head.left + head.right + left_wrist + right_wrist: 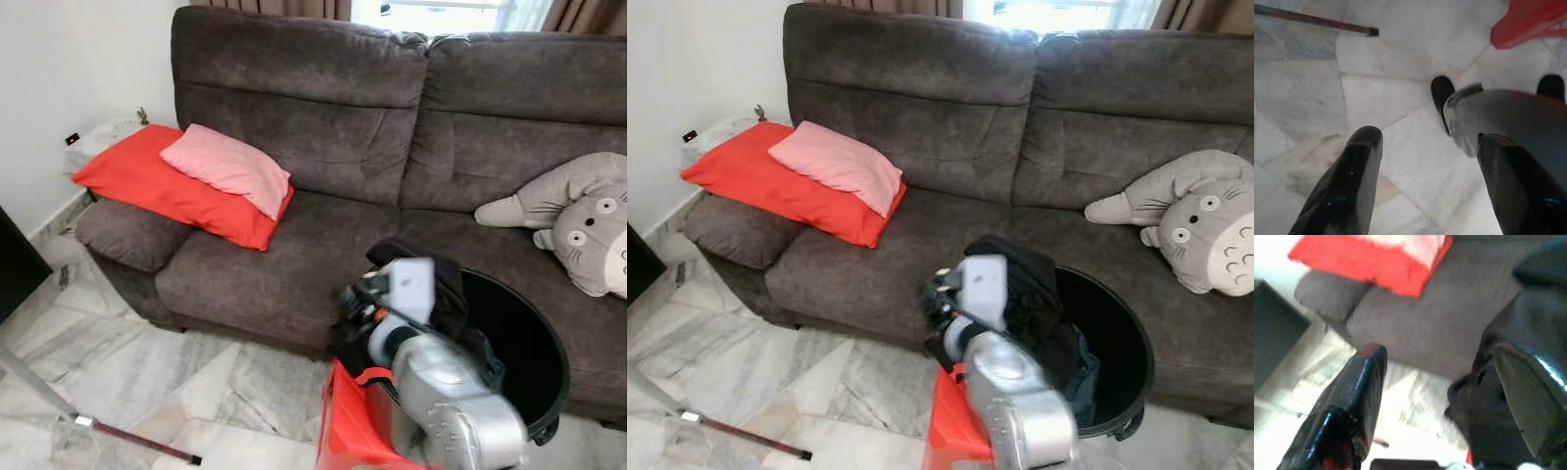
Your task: Hang hanger
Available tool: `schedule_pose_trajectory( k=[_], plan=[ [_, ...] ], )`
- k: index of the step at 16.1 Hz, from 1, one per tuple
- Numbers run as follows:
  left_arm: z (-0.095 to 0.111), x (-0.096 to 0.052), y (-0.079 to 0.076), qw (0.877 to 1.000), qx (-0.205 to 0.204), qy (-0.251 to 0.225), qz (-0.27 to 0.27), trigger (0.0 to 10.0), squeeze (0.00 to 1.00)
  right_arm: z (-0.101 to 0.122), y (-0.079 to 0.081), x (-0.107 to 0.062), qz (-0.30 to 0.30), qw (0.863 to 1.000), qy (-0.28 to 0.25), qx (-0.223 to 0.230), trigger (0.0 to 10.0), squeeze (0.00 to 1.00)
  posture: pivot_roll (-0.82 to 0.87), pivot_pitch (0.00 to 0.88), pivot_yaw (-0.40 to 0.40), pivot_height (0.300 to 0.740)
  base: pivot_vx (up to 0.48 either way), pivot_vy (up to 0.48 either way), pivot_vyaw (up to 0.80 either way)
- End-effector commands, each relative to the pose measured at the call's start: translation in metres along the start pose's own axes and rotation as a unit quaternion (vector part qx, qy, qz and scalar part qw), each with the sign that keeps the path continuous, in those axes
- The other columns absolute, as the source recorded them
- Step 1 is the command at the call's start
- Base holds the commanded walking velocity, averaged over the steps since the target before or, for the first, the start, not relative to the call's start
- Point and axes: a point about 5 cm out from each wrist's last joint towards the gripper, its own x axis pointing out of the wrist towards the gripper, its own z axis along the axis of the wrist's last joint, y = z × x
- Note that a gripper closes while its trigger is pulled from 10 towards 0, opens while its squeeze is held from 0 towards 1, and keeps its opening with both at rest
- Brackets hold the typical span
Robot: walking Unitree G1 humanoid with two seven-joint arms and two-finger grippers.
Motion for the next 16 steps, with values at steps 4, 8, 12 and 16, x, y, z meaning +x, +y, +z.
schedule_pose_trajectory(
  k=[4, 8, 12, 16],
  plan=[
    [-0.009, -0.002, 0.001, 1.0, -0.004, 0.013, 0.002, 10.0, 0.0, -0.015, 0.019, -0.01, 0.029, 0.997, 0.054, 0.049, 10.0, 0.0, -0.13, 0.073, 0.023, 0.74, 0.0, 0.0, 0.0],
    [-0.006, 0.0, -0.003, 1.0, -0.007, 0.009, -0.004, 10.0, 0.0, -0.015, 0.0, -0.015, 0.017, 0.996, 0.089, 0.01, 10.0, 0.0, -0.13, 0.077, 0.018, 0.74, 0.0, 0.0, 0.0],
    [-0.006, -0.001, 0.001, 1.0, -0.004, 0.01, -0.003, 10.0, 0.0, 0.014, -0.053, -0.018, -0.043, 0.982, -0.047, -0.178, 10.0, 0.0, -0.13, 0.084, 0.021, 0.74, 0.0, 0.0, 0.0],
    [-0.007, -0.002, 0.006, 1.0, -0.003, 0.012, 0.0, 10.0, 0.0, 0.013, -0.077, -0.021, -0.004, 0.974, -0.086, -0.21, 10.0, 0.0, -0.13, 0.095, 0.029, 0.74, 0.0, 0.0, 0.0]
  ],
)
